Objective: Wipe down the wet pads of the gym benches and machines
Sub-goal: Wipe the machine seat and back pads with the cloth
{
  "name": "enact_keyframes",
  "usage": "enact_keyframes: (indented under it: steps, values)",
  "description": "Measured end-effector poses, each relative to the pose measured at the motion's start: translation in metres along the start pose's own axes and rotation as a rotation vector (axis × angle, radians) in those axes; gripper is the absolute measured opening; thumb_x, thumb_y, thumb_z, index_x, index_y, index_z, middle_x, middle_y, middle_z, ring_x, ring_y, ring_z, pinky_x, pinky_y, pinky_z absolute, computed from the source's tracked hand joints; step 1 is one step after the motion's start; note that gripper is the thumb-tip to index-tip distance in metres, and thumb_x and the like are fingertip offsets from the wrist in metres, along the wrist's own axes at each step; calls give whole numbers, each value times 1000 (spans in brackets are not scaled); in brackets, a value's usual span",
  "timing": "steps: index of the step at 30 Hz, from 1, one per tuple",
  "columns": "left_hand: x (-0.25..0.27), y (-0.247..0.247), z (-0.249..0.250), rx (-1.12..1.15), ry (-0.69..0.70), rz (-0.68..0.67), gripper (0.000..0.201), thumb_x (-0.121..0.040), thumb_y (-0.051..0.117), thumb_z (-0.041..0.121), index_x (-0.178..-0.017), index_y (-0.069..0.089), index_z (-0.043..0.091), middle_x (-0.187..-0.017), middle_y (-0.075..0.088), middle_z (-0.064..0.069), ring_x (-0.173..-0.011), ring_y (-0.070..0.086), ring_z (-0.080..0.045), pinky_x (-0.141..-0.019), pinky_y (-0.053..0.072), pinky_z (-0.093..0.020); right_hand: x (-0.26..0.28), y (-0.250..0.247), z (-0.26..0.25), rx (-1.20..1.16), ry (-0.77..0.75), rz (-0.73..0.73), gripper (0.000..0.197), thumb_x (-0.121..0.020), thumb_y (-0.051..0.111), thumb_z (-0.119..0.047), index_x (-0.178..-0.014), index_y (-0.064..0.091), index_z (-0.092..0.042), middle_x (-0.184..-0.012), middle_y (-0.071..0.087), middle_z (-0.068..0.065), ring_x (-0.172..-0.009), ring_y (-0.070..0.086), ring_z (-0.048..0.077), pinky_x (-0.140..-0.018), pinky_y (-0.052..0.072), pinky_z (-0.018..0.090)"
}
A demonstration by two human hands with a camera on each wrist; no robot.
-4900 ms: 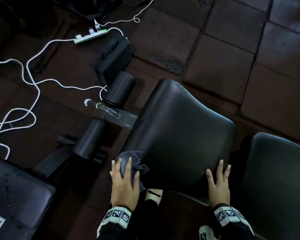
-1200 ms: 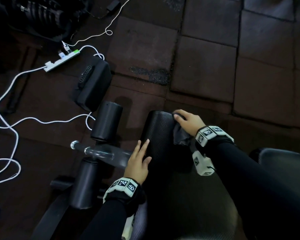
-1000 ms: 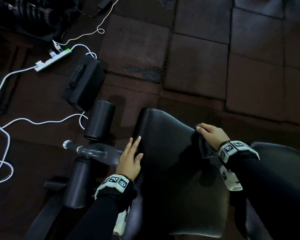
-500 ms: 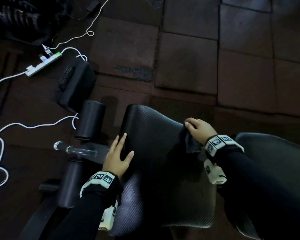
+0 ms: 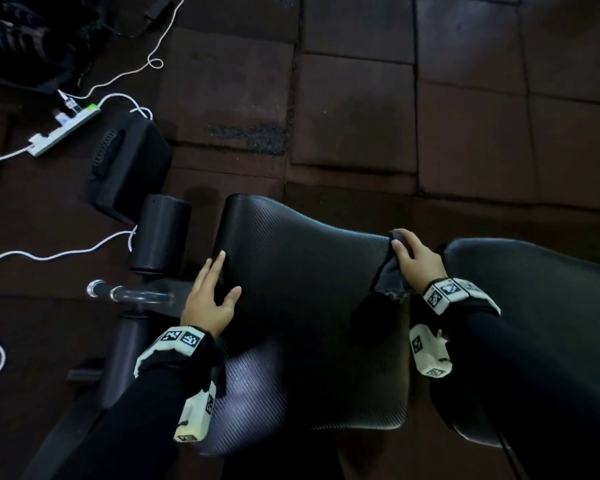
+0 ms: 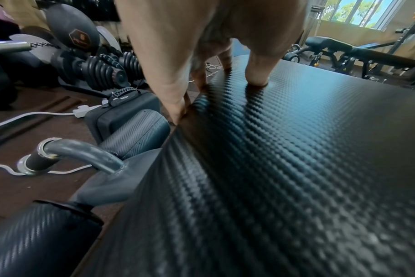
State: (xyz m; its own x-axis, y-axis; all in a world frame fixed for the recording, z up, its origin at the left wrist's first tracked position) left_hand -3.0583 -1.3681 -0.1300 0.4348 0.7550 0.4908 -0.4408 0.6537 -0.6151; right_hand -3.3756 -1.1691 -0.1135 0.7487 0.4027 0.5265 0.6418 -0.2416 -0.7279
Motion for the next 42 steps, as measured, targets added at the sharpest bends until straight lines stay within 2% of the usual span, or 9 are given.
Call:
enact_keyframes:
  steps: [4, 10, 16, 22, 25, 30, 34, 36, 42]
  values:
    - [1, 0, 3, 1, -8, 2, 71, -90, 62, 27, -146, 22, 45, -157, 20, 8, -141, 28, -18, -112, 28, -39, 59, 15, 33, -204, 79, 39, 48, -97, 44, -34, -143, 31, -38, -138, 49, 11, -123, 48, 32, -100, 34, 27]
    - [3, 0, 6, -11, -10, -5, 70, -91, 60, 26, -147, 21, 43, -158, 19, 7, -142, 25, -17, -112, 24, -37, 145, 55, 81, -361, 83, 72, 48, -96, 46, -28, -141, 33, -38, -141, 46, -3, -128, 44, 17, -99, 28, 20]
    - [1, 2, 7, 1, 7, -3, 72, -91, 61, 21, -148, 21, 39, -158, 19, 4, -143, 22, -16, -113, 21, -35, 95, 39, 59, -384, 122, 97, 45, -97, 44, -32, -141, 37, -32, -142, 46, 4, -129, 43, 24, -105, 30, 27]
    - [0, 3, 6, 0, 14, -8, 73, -91, 61, 17, -148, 20, 38, -158, 18, 1, -144, 21, -15, -113, 20, -32, 50, 21, 32, -410, 129, 75, 45, -97, 42, -38, -141, 36, -34, -141, 46, 3, -128, 44, 24, -97, 30, 22]
    - [-1, 4, 6, 7, 12, -11, 74, -91, 60, 16, -148, 20, 39, -158, 17, 1, -143, 21, -16, -114, 20, -33, 72, 28, 46, -444, 120, 81, 45, -96, 45, -37, -140, 37, -36, -141, 46, 0, -129, 43, 23, -96, 28, 21]
    - [0, 3, 6, -2, 12, -10, 73, -92, 60, 18, -148, 19, 40, -158, 16, 4, -143, 23, -19, -115, 21, -36, 154, 60, 89, -467, 155, 107, 42, -95, 48, -32, -136, 41, -39, -138, 49, -7, -128, 44, 17, -100, 30, 22]
    - [-1, 2, 3, -15, 24, -19, 73, -92, 60, 22, -148, 18, 42, -158, 16, 5, -143, 24, -19, -114, 22, -36, 207, 88, 105, -509, 306, 149, 40, -96, 45, -35, -135, 41, -41, -141, 45, -9, -130, 41, 18, -102, 30, 27]
    - [-3, 0, 4, -31, 52, -36, 73, -91, 61, 25, -148, 18, 40, -159, 17, 4, -142, 25, -21, -114, 23, -37, 213, 95, 102, -526, 372, 202, 37, -96, 43, -39, -133, 43, -41, -139, 47, -6, -127, 44, 22, -102, 31, 31]
    - [-8, -15, 0, -43, 142, -146, 75, -89, 64, 32, -150, 21, 31, -157, 22, -4, -144, 21, -17, -116, 20, -33, 199, 95, 101, -620, 480, 326, 34, -98, 40, -38, -128, 51, -29, -134, 52, 6, -124, 45, 29, -97, 31, 30]
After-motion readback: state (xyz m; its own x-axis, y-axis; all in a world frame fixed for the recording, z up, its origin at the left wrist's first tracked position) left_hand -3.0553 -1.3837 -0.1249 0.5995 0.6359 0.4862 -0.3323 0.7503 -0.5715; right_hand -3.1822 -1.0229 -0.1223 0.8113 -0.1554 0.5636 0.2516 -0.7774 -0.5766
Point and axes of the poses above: each hand's wrist, its own x-axis away from the middle knuckle, its own y-axis out of the palm, z = x × y, the point moved 2 cm from there along -x, towards the middle knuckle
